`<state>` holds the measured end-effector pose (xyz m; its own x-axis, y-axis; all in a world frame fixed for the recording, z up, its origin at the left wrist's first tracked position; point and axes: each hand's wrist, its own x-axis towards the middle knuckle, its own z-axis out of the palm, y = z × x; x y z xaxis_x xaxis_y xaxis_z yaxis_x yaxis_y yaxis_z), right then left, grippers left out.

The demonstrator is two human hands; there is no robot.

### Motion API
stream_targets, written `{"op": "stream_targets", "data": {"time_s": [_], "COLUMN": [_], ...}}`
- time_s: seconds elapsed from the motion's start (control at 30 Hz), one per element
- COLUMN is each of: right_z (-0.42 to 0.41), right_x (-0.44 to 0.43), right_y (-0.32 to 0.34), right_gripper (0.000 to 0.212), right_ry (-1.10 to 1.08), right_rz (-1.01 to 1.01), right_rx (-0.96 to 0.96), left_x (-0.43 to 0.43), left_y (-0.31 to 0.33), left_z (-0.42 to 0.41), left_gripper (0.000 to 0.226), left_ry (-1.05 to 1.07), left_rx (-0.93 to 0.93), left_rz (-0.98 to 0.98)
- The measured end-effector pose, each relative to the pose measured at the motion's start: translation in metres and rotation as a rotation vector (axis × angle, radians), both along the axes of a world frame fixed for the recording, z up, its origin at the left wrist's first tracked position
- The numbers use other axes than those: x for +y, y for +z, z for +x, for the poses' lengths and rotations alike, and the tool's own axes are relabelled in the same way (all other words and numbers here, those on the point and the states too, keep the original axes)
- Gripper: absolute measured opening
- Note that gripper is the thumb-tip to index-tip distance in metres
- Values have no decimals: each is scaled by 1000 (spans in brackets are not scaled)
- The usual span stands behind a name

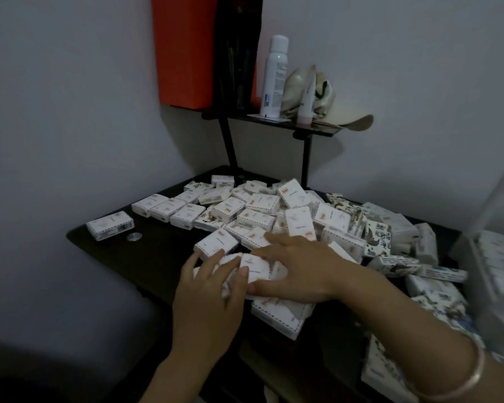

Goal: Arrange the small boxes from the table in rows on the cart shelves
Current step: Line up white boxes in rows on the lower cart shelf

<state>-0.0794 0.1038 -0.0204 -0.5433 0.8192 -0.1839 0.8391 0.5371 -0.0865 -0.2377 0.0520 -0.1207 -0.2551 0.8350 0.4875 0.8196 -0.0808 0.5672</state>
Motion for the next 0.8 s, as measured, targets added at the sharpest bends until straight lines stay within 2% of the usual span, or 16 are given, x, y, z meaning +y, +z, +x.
{"op": "stream_targets", "data": {"time_s": [0.23, 0.3, 0.4, 0.53, 0.67, 0.73, 0.8], "right_z": [47, 55, 67, 80, 93, 106, 122], "right_x": [-20, -23, -23, -24, -21, -17, -14], "right_y": [-2, -4, -6, -4, 4, 8, 8], "right_gripper": [82, 82, 75, 63, 30, 27, 35], "right_ry": [-53, -63, -64, -118, -200, -267, -320], "right_rz": [12, 35, 105, 205, 279, 371, 378], "right_rx": [-3, 16, 153, 352, 593, 537, 377], "left_x": [-17, -20, -21, -22, -19, -14, -7], "left_y": [2, 3, 3, 3, 11, 18, 22], "left_z": [42, 47, 46, 42, 44, 48, 52], "left_gripper": [86, 84, 82, 74, 55, 50, 52], "left_ry": [-89, -107, -140, -135, -143, -179, -208], "left_rx": [7, 9, -3, -34, -23, -5, 60], "left_rz": [-70, -93, -91, 44, 153, 151, 115]}}
